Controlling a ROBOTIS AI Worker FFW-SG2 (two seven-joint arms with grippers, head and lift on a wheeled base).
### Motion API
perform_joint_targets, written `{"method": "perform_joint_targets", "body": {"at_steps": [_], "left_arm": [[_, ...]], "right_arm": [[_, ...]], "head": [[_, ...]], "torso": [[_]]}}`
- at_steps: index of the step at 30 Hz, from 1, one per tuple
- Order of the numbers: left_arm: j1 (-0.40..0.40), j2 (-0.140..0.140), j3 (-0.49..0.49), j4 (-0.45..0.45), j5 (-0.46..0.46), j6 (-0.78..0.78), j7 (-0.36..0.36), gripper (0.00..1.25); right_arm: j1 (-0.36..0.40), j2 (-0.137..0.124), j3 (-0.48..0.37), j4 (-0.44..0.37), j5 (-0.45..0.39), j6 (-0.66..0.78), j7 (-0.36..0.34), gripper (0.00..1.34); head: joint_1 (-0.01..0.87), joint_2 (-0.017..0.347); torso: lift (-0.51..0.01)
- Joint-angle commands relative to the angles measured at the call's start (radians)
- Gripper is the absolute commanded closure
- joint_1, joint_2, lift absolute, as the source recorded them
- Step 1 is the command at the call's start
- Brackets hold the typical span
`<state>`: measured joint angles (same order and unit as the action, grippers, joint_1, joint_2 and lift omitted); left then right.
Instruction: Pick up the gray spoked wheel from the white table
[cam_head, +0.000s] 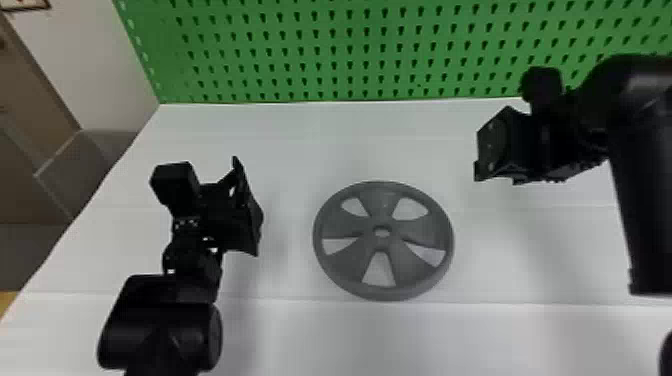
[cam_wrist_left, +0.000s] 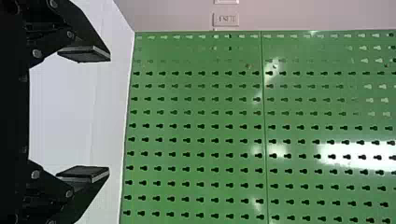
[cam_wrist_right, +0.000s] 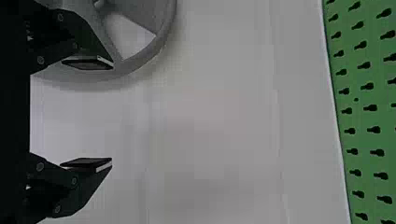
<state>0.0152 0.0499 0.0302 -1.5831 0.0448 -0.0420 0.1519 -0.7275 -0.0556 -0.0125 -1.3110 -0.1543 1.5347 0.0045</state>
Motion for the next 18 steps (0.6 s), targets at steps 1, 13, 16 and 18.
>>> {"method": "perform_joint_targets", "body": {"at_steps": [1, 13, 16, 18], "left_arm": [[0.0, 0.005, -0.003, 0.0, 0.001, -0.003, 0.0, 0.39], [-0.008, 0.022, -0.021, 0.0, 0.004, -0.003, 0.0, 0.39], [-0.011, 0.024, -0.024, 0.0, 0.003, -0.003, 0.0, 0.39], [-0.014, 0.025, -0.029, 0.0, 0.001, -0.001, 0.0, 0.39]], "right_arm": [[-0.055, -0.013, 0.04, 0.113, 0.002, 0.03, 0.0, 0.52], [-0.185, -0.027, 0.034, 0.375, -0.028, 0.037, 0.0, 0.52], [-0.211, -0.035, 0.054, 0.441, -0.065, 0.037, 0.0, 0.52], [-0.231, -0.044, 0.063, 0.503, -0.096, 0.037, 0.0, 0.52]], "head": [[0.779, 0.132], [0.779, 0.132], [0.779, 0.133], [0.779, 0.133]], "torso": [[-0.066], [-0.066], [-0.066], [-0.066]]}}
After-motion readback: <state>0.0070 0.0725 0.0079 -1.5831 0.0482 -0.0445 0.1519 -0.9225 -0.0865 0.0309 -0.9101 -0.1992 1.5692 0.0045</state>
